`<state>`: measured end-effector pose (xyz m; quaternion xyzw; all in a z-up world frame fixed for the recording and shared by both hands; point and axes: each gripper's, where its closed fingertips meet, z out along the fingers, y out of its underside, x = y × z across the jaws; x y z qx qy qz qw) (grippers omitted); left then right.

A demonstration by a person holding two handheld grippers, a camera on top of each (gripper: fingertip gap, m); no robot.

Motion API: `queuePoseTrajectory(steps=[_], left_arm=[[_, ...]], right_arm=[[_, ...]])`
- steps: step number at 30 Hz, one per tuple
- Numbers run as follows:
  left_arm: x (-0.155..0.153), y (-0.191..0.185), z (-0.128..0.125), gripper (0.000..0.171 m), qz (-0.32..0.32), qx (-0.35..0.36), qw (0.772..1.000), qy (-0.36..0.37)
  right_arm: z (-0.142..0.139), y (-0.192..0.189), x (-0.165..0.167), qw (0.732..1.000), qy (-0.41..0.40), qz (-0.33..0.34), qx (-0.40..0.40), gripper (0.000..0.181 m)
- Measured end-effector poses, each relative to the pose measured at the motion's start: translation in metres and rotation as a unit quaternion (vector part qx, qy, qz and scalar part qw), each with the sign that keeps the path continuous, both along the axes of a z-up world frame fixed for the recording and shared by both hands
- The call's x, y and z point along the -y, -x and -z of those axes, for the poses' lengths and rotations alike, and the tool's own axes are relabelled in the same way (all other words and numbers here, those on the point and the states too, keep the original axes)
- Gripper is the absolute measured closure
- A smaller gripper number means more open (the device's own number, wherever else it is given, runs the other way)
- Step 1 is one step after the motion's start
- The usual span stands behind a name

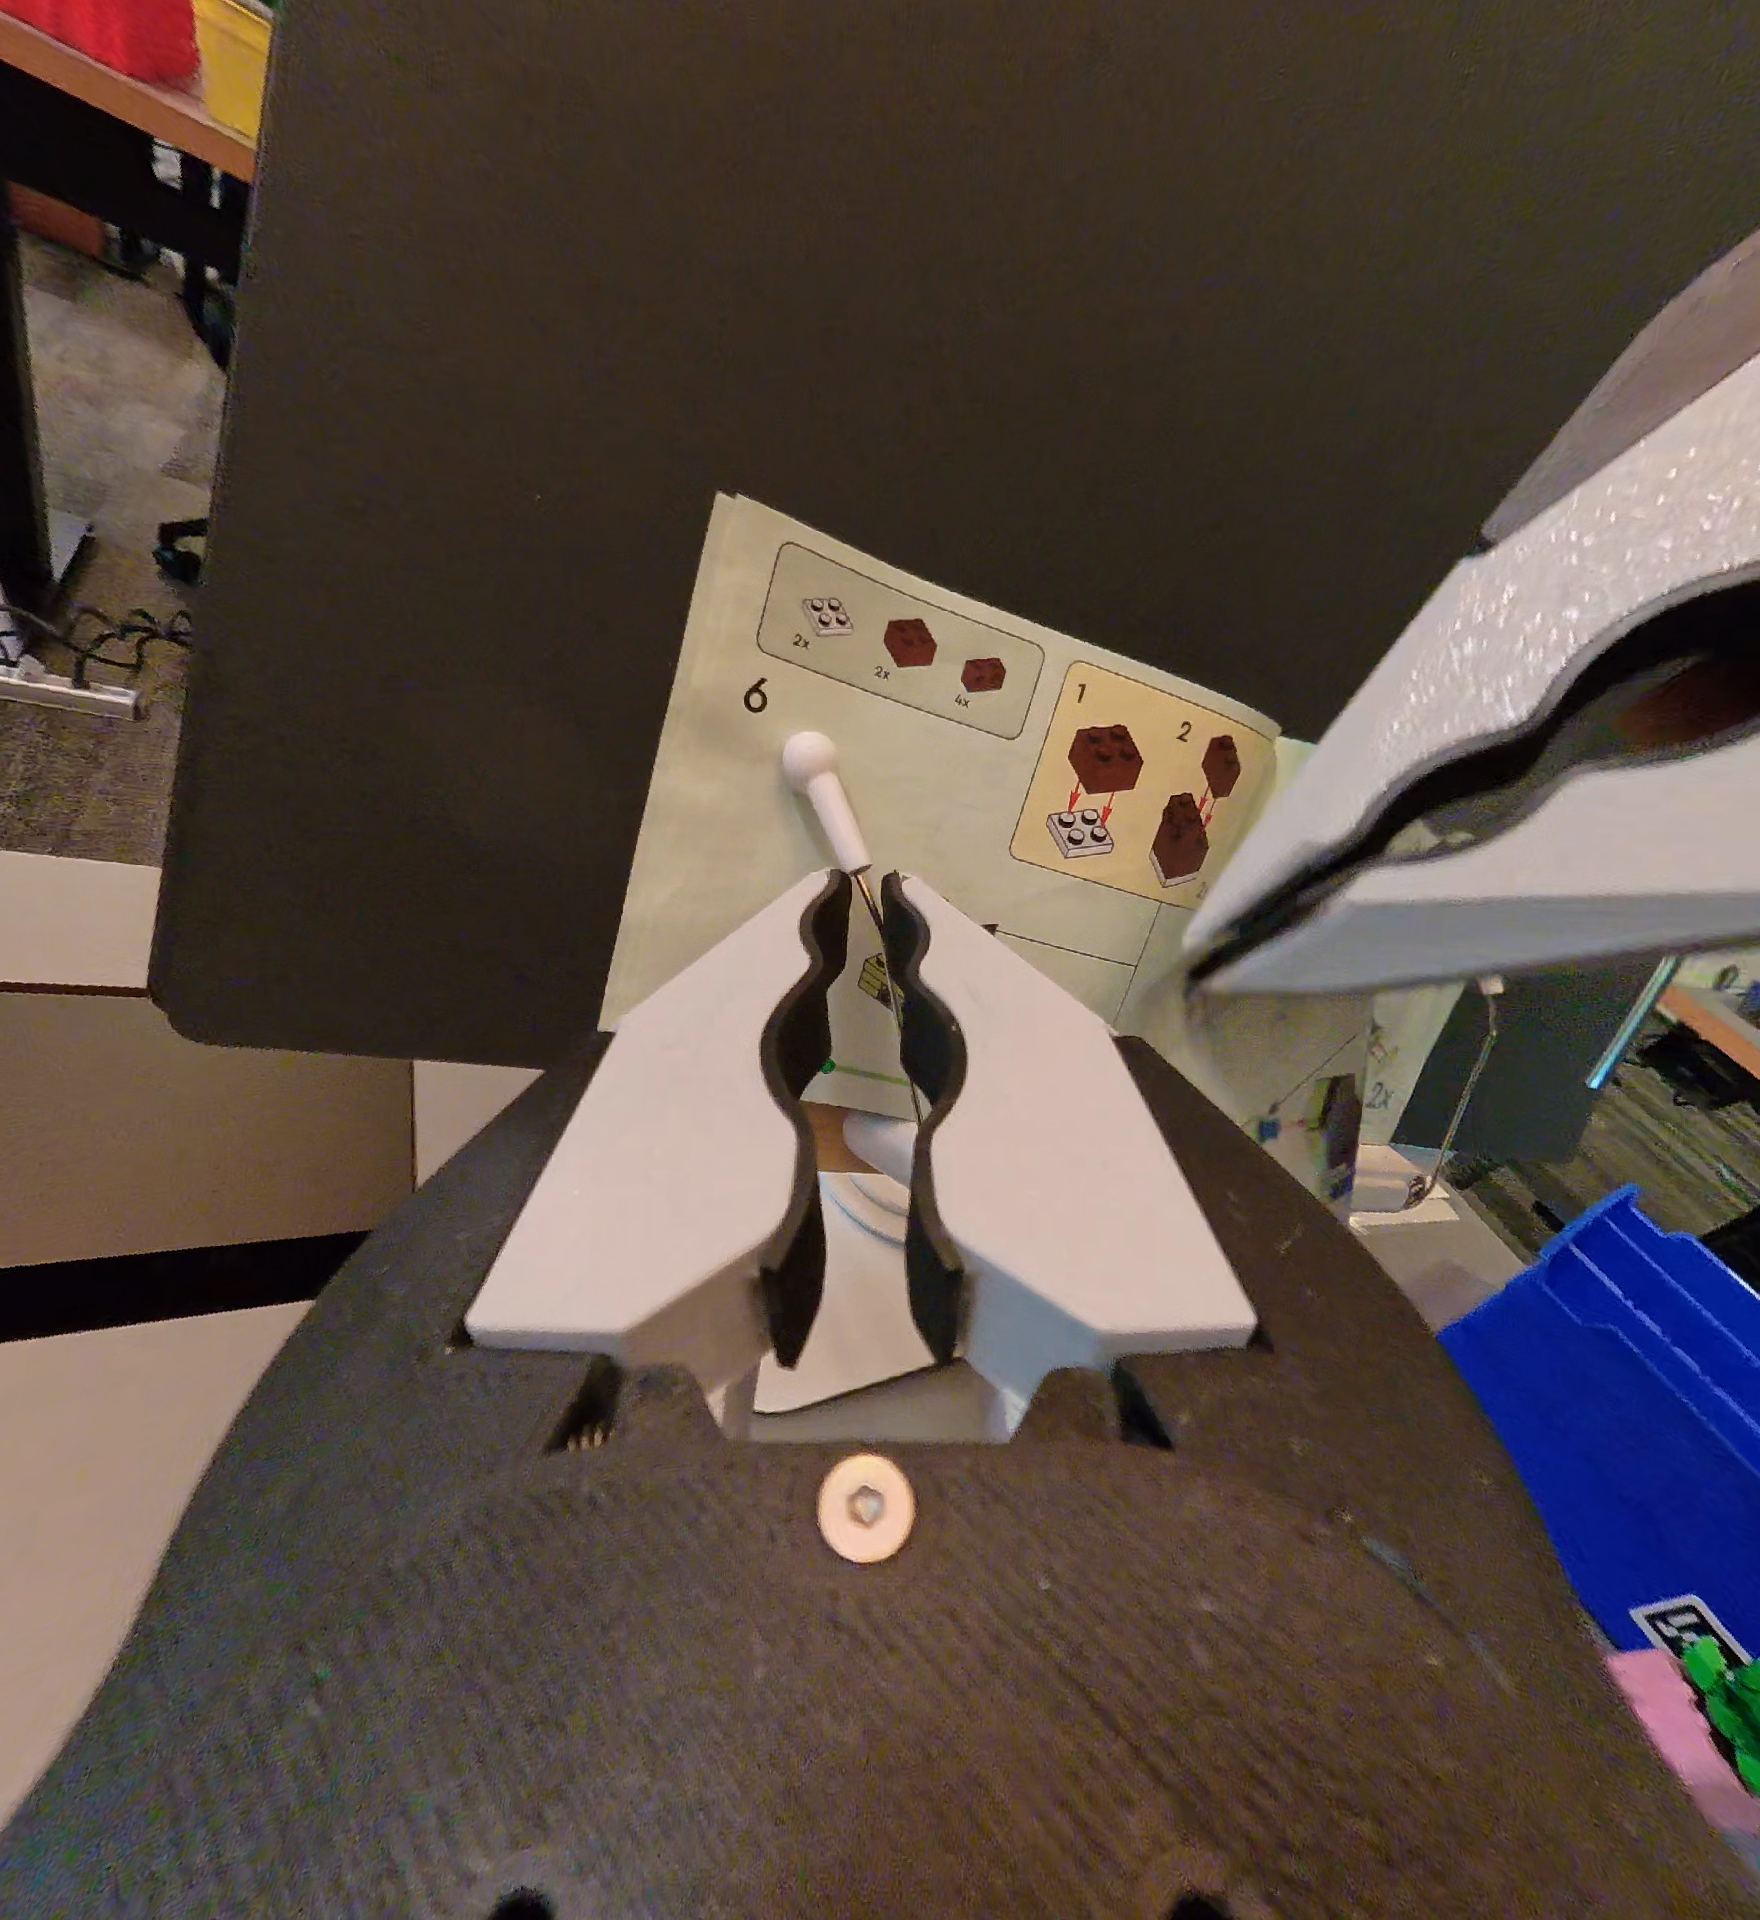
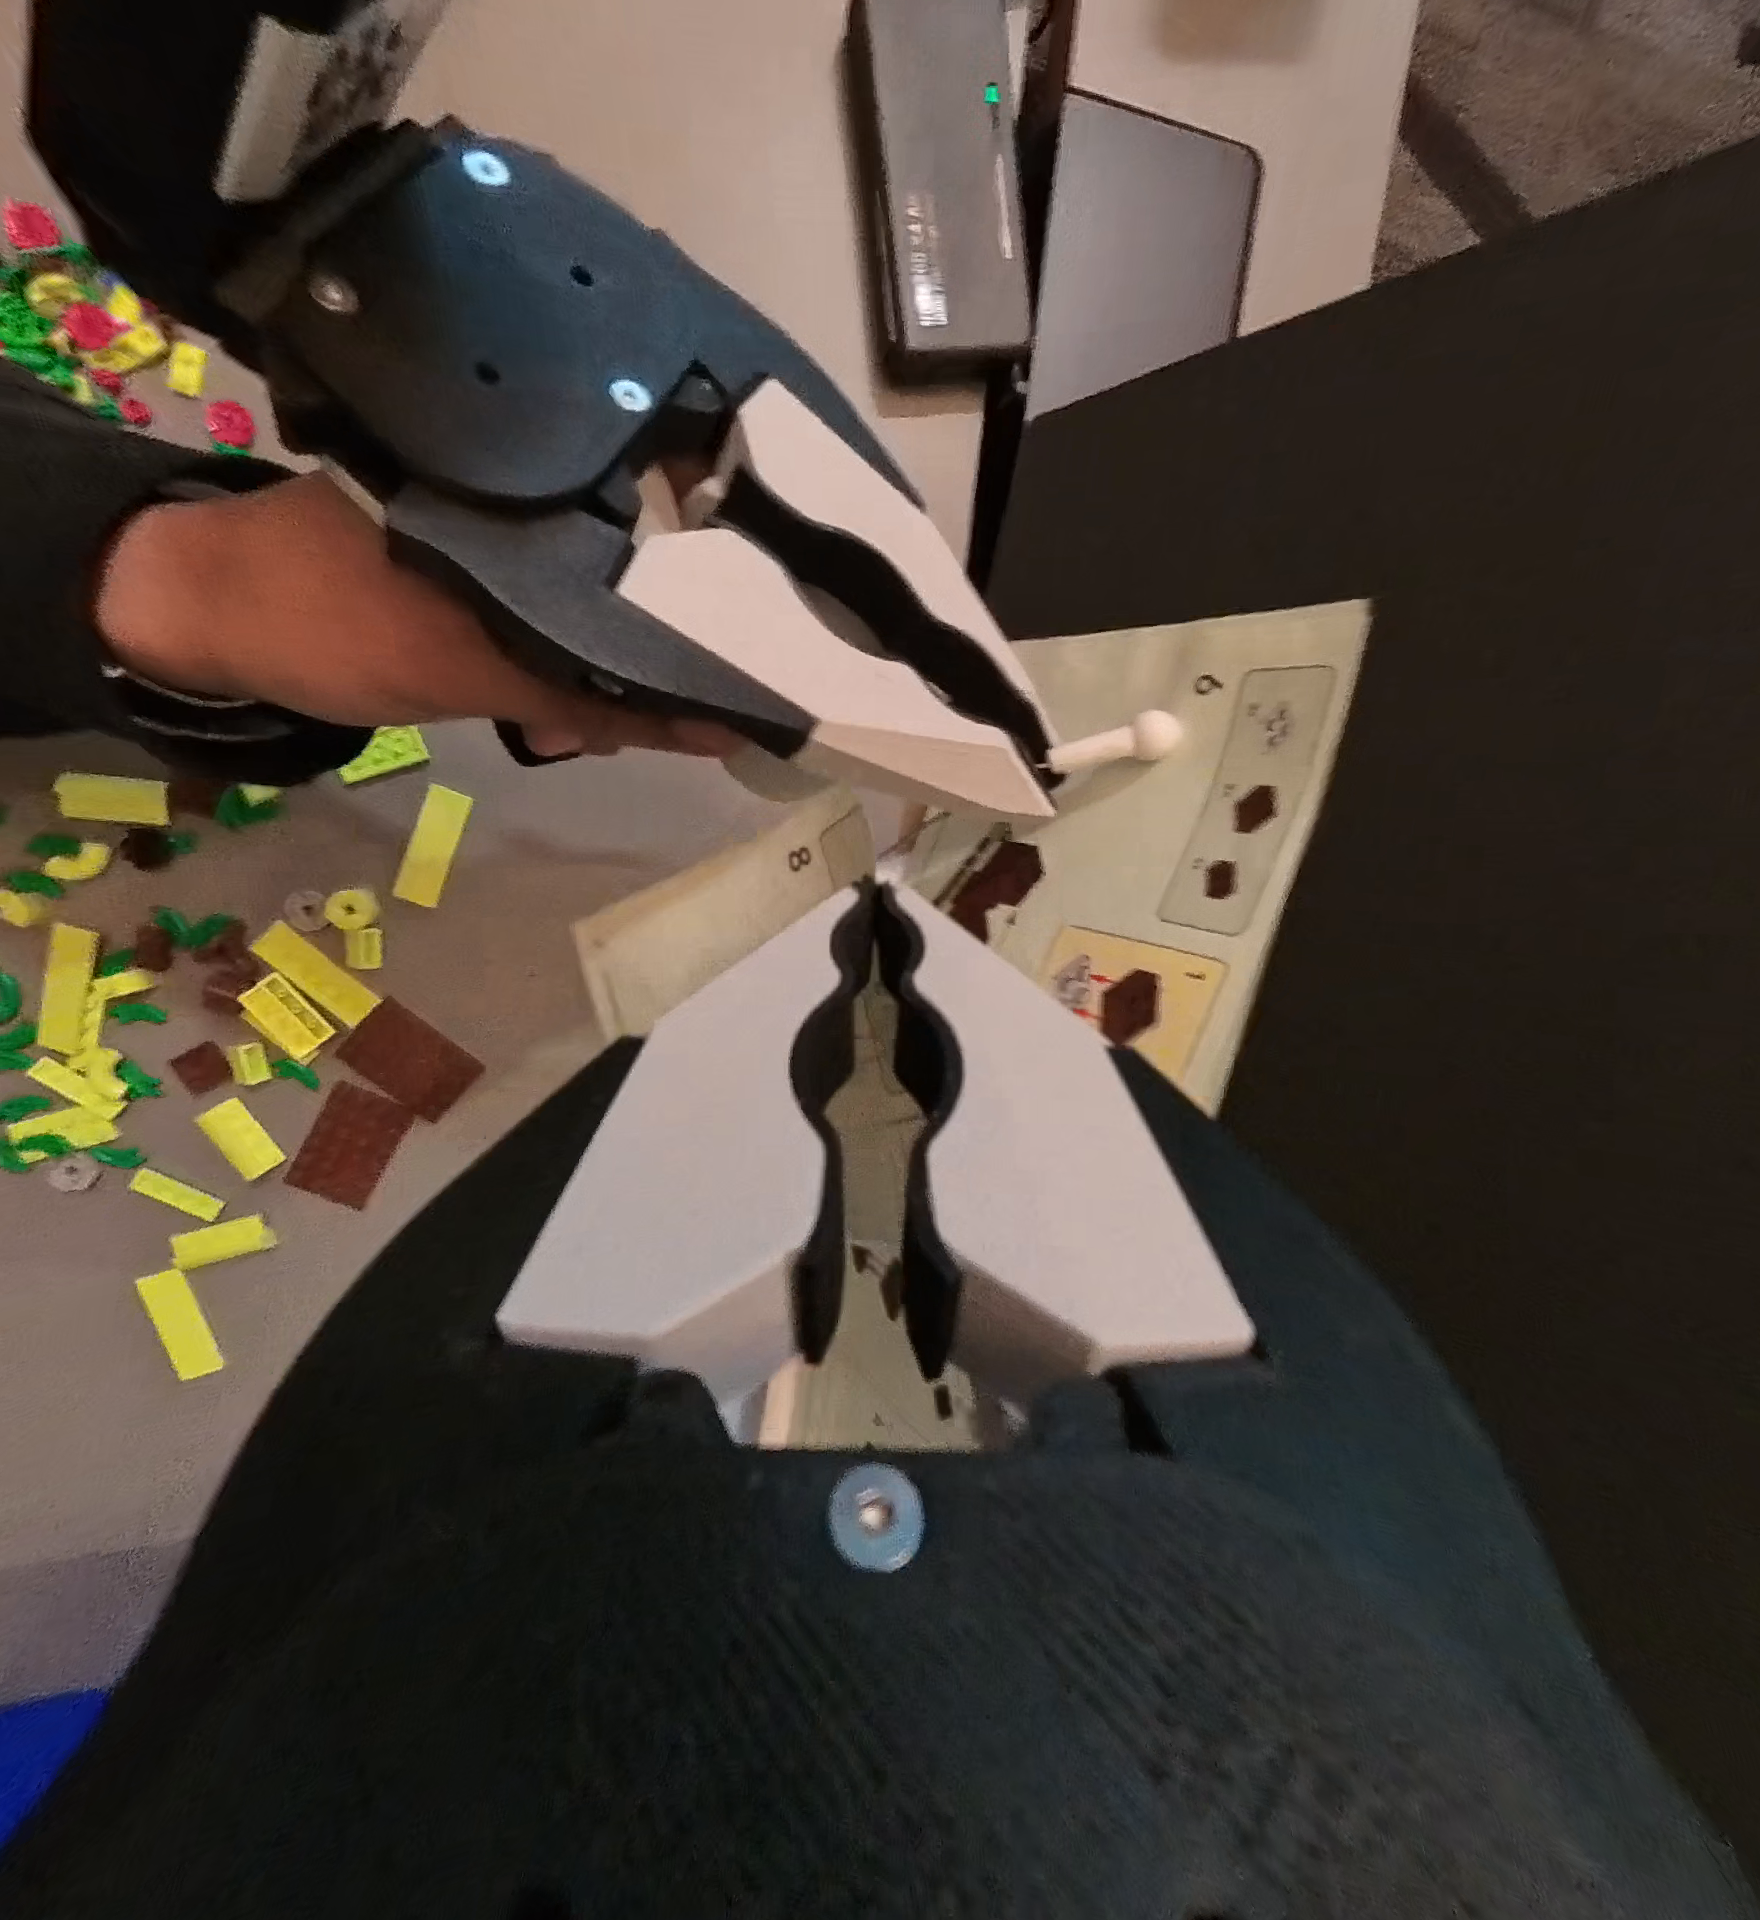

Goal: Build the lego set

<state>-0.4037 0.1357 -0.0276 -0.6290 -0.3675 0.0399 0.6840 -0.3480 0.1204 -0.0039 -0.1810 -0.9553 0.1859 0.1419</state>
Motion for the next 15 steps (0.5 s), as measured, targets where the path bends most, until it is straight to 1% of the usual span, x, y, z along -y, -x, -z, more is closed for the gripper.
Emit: queuePoseTrajectory(steps=[1, 3, 5, 7, 9, 11, 15], left_arm=[[0.0, 0.0, 0.0, 0.168, 0.003, 0.002, 1.0, -0.001], [0.001, -0.001, 0.001, 0.168, 0.004, 0.004, 1.0, -0.005], [0.005, 0.0, 0.001, 0.169, -0.006, 0.004, 1.0, -0.013], [0.009, -0.002, 0.002, 0.171, -0.013, 0.005, 1.0, -0.026], [0.013, -0.003, 0.002, 0.171, -0.029, -0.005, 0.999, -0.033], [0.014, -0.007, 0.002, 0.171, -0.036, -0.018, 0.999, -0.032], [0.017, -0.011, 0.003, 0.171, -0.035, -0.03, 0.998, -0.033]], right_arm=[[-0.005, 0.004, -0.002, 1.0, 0.002, 0.011, -0.009, 0.181], [-0.022, 0.016, -0.004, 0.998, 0.037, 0.041, -0.042, 0.181], [-0.04, 0.03, -0.01, 0.989, 0.068, 0.085, -0.098, 0.181], [-0.053, 0.041, -0.022, 0.976, 0.069, 0.128, -0.162, 0.181], [-0.056, 0.047, -0.03, 0.965, 0.059, 0.152, -0.206, 0.181], [-0.052, 0.051, -0.035, 0.958, 0.042, 0.165, -0.23, 0.181], [-0.048, 0.055, -0.04, 0.945, 0.006, 0.171, -0.279, 0.181]])
